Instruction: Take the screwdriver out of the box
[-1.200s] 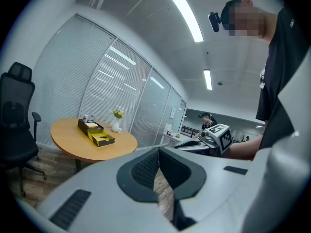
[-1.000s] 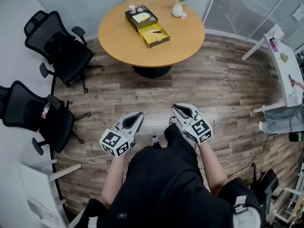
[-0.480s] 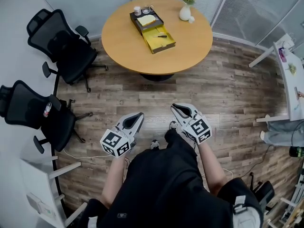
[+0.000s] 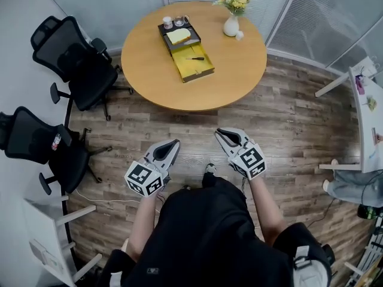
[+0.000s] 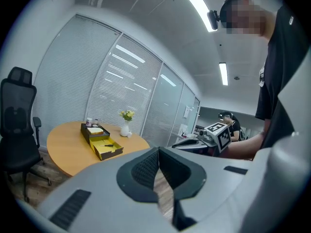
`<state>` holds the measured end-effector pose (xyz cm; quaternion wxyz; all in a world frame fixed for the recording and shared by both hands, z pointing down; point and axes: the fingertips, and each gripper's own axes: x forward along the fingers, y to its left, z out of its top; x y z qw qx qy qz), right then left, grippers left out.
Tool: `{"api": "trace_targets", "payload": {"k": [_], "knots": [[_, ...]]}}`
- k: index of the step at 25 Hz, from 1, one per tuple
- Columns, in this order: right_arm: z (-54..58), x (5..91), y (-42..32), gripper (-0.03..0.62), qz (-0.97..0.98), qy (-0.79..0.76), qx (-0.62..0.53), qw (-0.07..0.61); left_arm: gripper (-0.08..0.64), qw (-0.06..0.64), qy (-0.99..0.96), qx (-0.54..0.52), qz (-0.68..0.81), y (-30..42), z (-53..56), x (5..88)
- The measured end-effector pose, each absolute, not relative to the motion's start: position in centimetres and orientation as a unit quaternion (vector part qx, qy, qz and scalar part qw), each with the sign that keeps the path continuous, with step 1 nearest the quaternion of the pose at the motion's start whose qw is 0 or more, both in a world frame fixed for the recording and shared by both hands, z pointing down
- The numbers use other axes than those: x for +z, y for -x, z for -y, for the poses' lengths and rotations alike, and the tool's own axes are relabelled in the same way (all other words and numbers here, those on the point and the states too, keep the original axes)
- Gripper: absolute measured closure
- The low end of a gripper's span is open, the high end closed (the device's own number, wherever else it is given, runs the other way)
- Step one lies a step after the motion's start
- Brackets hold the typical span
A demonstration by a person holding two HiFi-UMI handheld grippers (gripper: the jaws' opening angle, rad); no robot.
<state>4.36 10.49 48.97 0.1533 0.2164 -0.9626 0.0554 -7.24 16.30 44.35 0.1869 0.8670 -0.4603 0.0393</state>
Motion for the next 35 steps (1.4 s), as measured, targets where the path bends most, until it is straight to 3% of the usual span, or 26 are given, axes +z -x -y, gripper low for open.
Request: {"api": "trace_targets", "payload": {"k": [18, 35], "knots": [[-1.9, 49.4, -8.7, 0.568, 0.959, -0.236, 0.064, 0.146, 0.554, 0.189, -0.878, 0.044, 0.437, 2.3, -6.5, 45.4], [10.2, 50.6, -2.9, 0.568, 0.945, -0.269, 0.069, 0.172, 0.553, 0.206, -0.89, 0.035, 0.405, 9.0, 6.2, 47.2]]}}
